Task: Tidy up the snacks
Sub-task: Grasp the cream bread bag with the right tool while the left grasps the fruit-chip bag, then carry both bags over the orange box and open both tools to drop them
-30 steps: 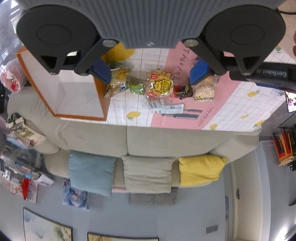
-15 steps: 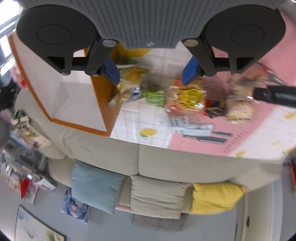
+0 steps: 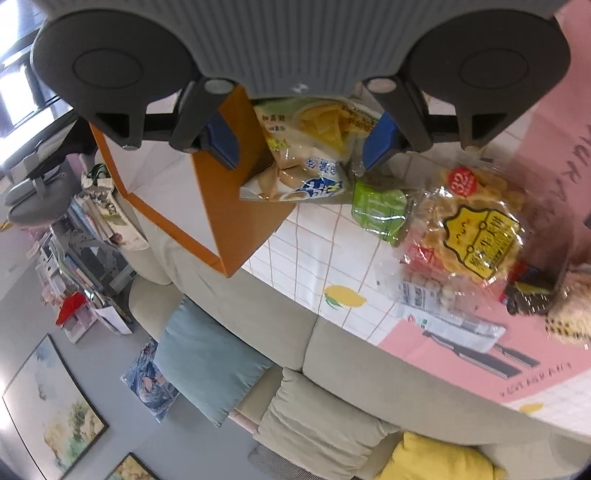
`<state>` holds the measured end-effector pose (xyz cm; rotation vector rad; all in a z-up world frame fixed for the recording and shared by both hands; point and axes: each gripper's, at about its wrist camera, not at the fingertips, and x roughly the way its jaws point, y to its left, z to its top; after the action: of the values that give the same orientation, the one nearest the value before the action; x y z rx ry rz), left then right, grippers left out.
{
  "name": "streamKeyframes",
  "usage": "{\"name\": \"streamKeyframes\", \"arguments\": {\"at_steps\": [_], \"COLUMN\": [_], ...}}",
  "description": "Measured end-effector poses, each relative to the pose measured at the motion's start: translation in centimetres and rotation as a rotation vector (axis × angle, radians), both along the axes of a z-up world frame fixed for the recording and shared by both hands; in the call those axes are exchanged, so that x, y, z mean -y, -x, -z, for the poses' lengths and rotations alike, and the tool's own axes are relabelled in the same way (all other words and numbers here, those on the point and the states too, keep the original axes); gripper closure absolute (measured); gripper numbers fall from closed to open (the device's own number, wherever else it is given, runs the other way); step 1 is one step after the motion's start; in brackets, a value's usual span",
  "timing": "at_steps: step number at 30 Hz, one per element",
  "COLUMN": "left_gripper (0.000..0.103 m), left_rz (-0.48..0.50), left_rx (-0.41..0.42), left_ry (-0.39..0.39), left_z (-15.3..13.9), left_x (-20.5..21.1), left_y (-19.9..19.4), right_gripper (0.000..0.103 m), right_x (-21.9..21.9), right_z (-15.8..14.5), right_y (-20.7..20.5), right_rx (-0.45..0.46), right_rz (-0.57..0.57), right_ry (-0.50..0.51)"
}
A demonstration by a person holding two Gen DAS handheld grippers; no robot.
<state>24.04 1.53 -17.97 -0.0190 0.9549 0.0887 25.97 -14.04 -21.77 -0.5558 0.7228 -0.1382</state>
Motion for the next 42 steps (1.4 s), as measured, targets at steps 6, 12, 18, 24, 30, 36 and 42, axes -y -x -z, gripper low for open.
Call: {"name": "streamKeyframes", "arguments": {"at_steps": [6, 12, 18, 24, 30, 36, 42], "left_gripper": [0.021, 0.030, 0.038, 0.039, 0.039, 0.039, 0.039], "left_rz": [0.006, 0.019, 0.041, 0.057, 0.092, 0.150, 0.220], "left_rx": [-0.008, 0.002, -0.006, -0.028, -0.035, -0.065, -0.107], "left_ry": [0.016, 0.005, 0.012, 0.032, 0.062, 0.111, 0.157], "left_z": [1.0, 1.0, 0.7, -0.4, -2.4, -4.5, -6.0], "left_x": [-0.1, 0.4, 0.4, 0.5, 0.7, 1.5, 2.3], "left_y": [-0.1, -0.2, -0.1, 0.9, 2.2, 3.7, 4.8], "right_gripper": [0.032, 0.050, 0.058, 0.063, 0.064, 0.064, 0.064], "right_x": [-0.6, -0.5, -0.3, 0.0, 0.4, 1.8, 3.5], "right_z": [1.5, 2.5, 2.2, 0.7, -1.2, -3.5, -5.7], "right_y": [-1.4, -1.7, -1.4, -0.6, 1.1, 3.1, 4.9], "right_rx": [-0.010, -0.042, -0.056, -0.083, -0.111, -0.172, -0.257], "right_rz": [0.012, 0.026, 0.018, 0.001, 0.004, 0.008, -0.031], "right_ry": [0.047, 0.049, 0.031, -0.009, -0.086, -0.226, -0.384]}}
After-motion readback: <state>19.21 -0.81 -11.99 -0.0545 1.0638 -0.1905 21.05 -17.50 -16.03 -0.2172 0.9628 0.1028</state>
